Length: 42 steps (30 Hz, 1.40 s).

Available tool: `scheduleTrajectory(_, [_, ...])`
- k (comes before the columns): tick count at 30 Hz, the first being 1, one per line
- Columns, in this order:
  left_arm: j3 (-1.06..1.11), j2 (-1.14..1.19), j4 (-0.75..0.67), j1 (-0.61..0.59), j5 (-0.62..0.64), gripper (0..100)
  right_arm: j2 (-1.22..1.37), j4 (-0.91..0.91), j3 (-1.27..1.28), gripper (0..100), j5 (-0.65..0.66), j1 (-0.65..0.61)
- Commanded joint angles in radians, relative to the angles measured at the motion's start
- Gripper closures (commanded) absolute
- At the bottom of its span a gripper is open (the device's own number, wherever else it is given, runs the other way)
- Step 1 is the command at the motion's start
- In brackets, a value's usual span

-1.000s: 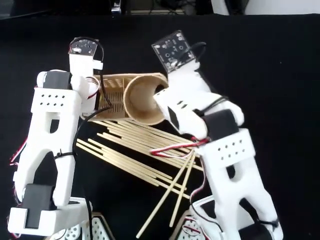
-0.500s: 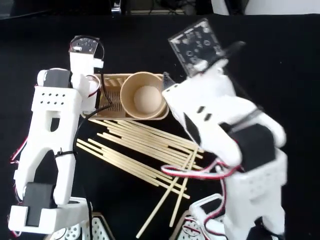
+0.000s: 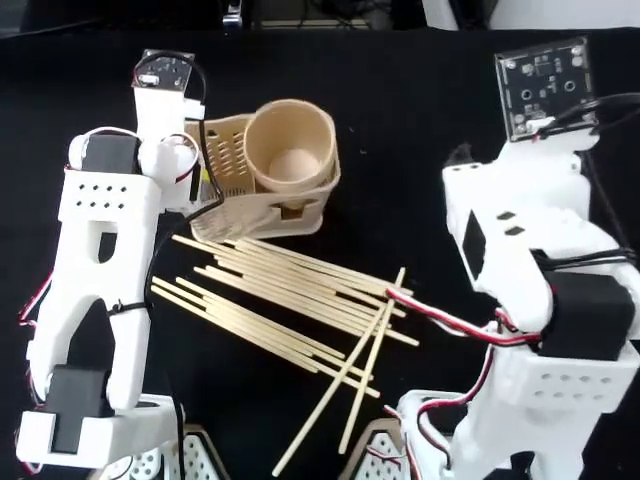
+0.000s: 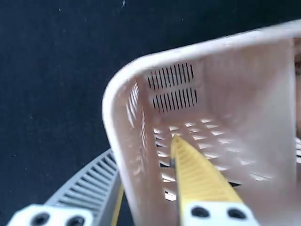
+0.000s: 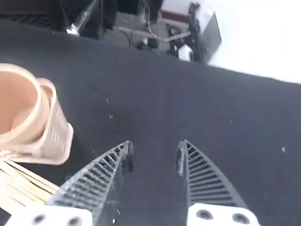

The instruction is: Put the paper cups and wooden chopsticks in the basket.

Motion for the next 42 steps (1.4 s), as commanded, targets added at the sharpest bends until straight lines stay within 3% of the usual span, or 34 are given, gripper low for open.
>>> scheduleTrajectory(1, [-0.054, -0.015, -0.015, 0.01, 0.005, 85, -0.038, 0.0, 0.05, 82.5, 0.009, 0.014])
scheduleTrajectory(11, [-0.268, -0.02, -0.012, 0.004, 0.006, 85, -0.211, -0.058, 0.266, 82.5, 0.011, 0.014])
scheduleTrajectory(21, [-0.343, -0.028, -0.005, 0.002, 0.006, 85, -0.417, -0.08, 0.541, 82.5, 0.146, 0.012])
scheduleTrajectory(30, [-0.487, -0.23, 0.101, -0.11, 0.0, 85, -0.438, -0.222, 0.817, 82.5, 0.155, 0.012])
scheduleTrajectory(35, [-0.414, -0.321, 0.242, -0.15, -0.003, 85, -0.441, -0.284, 0.94, 82.5, 0.147, -0.006])
scheduleTrajectory(42, [-0.082, -0.453, 0.249, -0.128, -0.02, 85, -0.447, -0.344, 1.115, 82.7, 0.147, -0.032])
